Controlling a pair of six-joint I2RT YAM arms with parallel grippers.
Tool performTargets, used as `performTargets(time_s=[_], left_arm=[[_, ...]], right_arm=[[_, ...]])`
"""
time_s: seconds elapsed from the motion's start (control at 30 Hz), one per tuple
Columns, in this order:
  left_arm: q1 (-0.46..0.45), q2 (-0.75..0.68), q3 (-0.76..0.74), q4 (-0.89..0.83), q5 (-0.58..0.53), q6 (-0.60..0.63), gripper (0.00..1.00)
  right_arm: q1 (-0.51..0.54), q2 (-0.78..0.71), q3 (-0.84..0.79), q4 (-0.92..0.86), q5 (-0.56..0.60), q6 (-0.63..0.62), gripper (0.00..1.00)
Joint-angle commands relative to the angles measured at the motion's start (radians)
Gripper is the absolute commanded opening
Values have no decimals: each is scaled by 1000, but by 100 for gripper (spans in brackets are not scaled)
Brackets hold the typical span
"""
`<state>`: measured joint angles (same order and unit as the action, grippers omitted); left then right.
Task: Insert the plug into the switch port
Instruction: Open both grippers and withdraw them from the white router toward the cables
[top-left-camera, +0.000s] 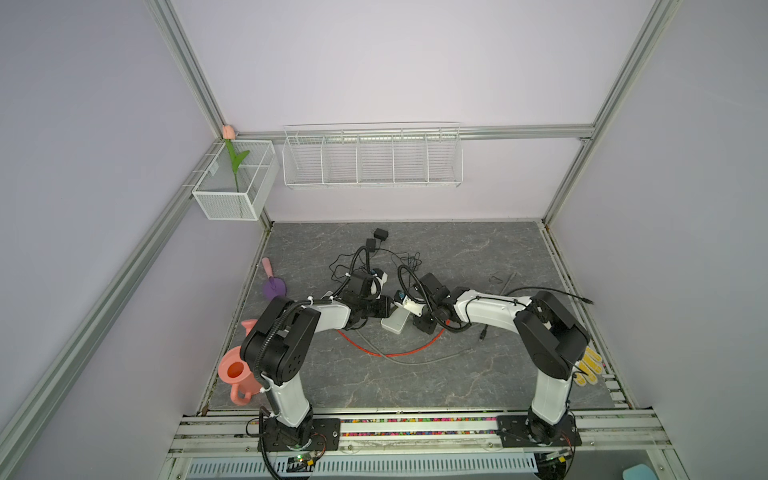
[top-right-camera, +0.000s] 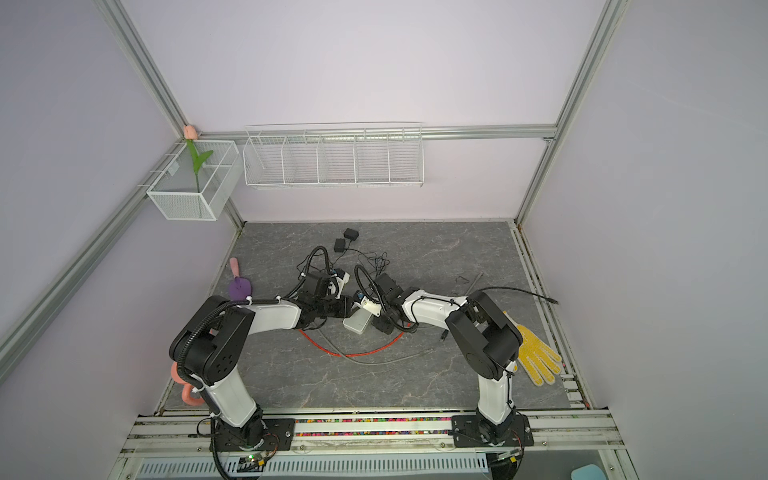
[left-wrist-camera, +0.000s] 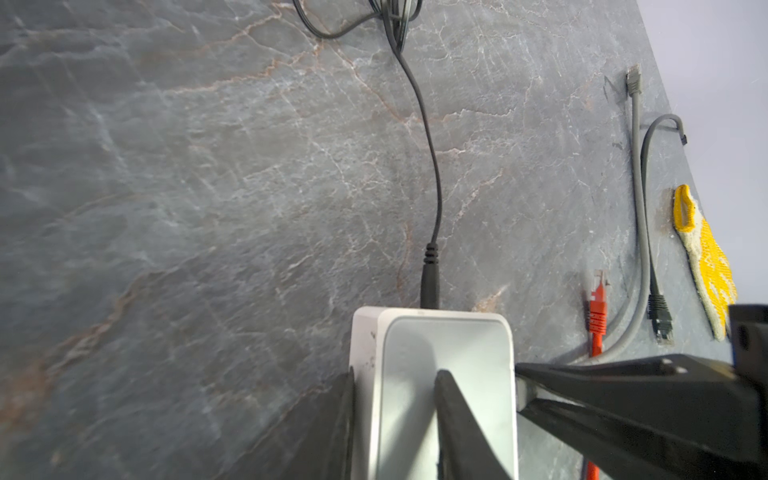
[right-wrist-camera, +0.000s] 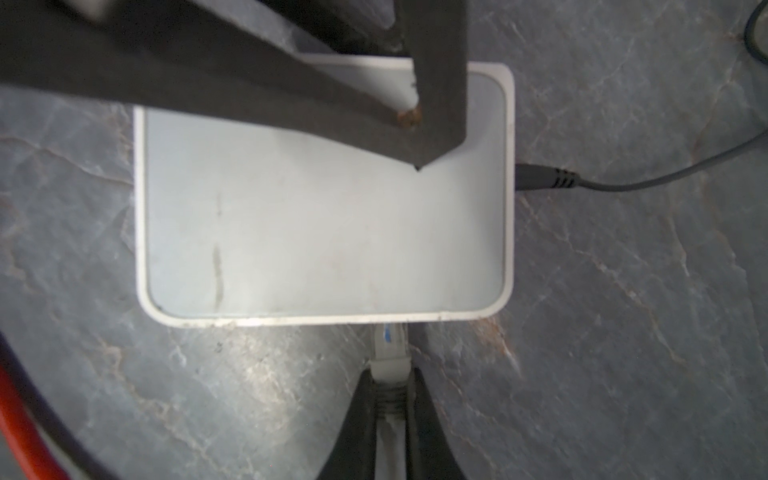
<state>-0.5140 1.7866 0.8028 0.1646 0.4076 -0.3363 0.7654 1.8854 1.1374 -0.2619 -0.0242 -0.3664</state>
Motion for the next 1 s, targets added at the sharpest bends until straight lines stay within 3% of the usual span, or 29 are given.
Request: performTargets(time_s=[0.0,0.47,0.7,0.9,0.97], left_arm=[[-120,96,-75,-243,161,12,30],[-122,88,-78,-240,166,6,30],[-130,78,-99,-209,174,-1,30],[-146,95,-83,-213,181,-5,30],[-144,80,-80,-230,162,-1,30]], right_arm=[[25,20,90,740,-144,2,7],[16,57,190,775,-218,27,7],[12,58,179,781,-195,20,7],[8,84,230,721,-206,2,7],[6,74,233,665,-204,-11,11]])
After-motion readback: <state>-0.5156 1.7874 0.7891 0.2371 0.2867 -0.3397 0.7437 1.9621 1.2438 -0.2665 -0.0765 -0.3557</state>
